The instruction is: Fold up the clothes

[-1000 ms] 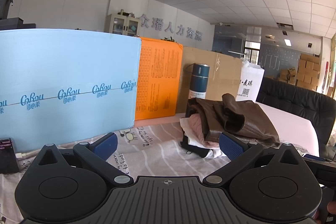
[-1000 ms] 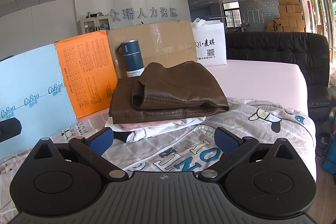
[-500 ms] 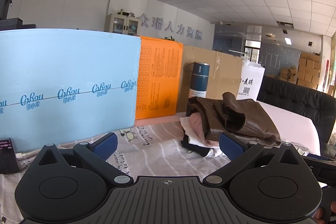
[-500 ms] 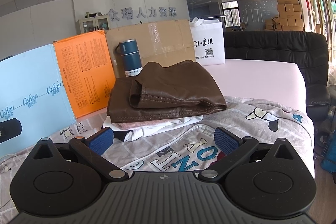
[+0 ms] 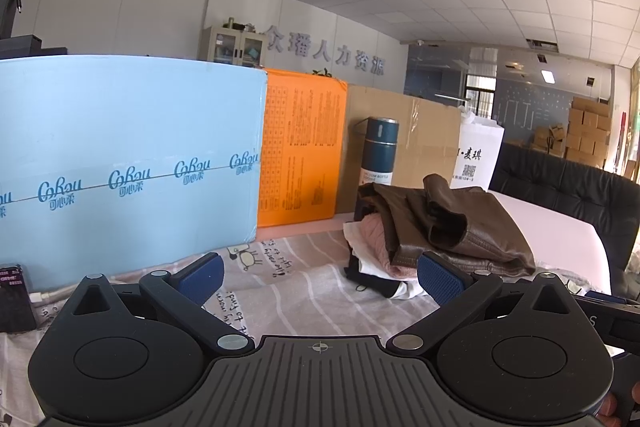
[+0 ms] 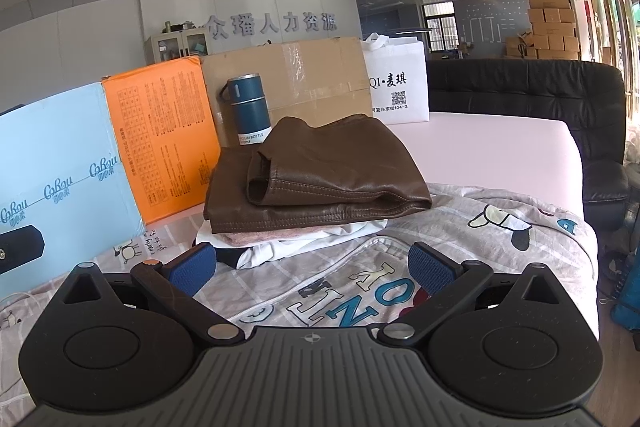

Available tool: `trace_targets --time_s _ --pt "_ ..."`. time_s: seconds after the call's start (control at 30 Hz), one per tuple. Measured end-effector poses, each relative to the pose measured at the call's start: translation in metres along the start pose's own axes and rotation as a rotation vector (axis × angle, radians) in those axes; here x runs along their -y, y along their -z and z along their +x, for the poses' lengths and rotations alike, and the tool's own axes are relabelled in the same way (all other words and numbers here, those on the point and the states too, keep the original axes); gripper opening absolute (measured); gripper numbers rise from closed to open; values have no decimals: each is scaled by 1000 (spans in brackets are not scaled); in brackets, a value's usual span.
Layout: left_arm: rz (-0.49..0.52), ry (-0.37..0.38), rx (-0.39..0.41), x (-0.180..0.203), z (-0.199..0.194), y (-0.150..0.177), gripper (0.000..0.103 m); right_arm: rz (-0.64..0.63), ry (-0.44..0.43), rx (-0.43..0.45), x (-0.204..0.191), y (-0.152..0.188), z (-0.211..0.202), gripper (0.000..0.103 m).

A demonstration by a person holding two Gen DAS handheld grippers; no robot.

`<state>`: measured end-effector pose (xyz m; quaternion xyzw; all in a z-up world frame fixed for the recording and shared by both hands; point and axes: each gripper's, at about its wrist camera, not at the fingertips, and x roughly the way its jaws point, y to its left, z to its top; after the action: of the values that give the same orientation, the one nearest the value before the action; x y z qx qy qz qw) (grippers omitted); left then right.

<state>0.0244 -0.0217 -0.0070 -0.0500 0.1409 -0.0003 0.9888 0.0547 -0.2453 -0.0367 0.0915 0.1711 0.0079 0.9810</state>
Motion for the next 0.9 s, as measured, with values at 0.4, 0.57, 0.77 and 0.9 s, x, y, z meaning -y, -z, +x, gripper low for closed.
trace_targets --time_s 0.4,0.57,0.77,0.9 --pt "-2 3 4 0 0 -1 103 -25 -12 5 -5 -2 -2 103" --pt "-2 3 3 0 1 -1 103 -29 -12 5 -6 -2 -2 103" --pt "-1 3 2 0 1 -1 103 -29 -13 1 -6 -1 -2 103" --pt "0 2 1 1 1 0 103 -28 -13 -1 -6 0 -2 103"
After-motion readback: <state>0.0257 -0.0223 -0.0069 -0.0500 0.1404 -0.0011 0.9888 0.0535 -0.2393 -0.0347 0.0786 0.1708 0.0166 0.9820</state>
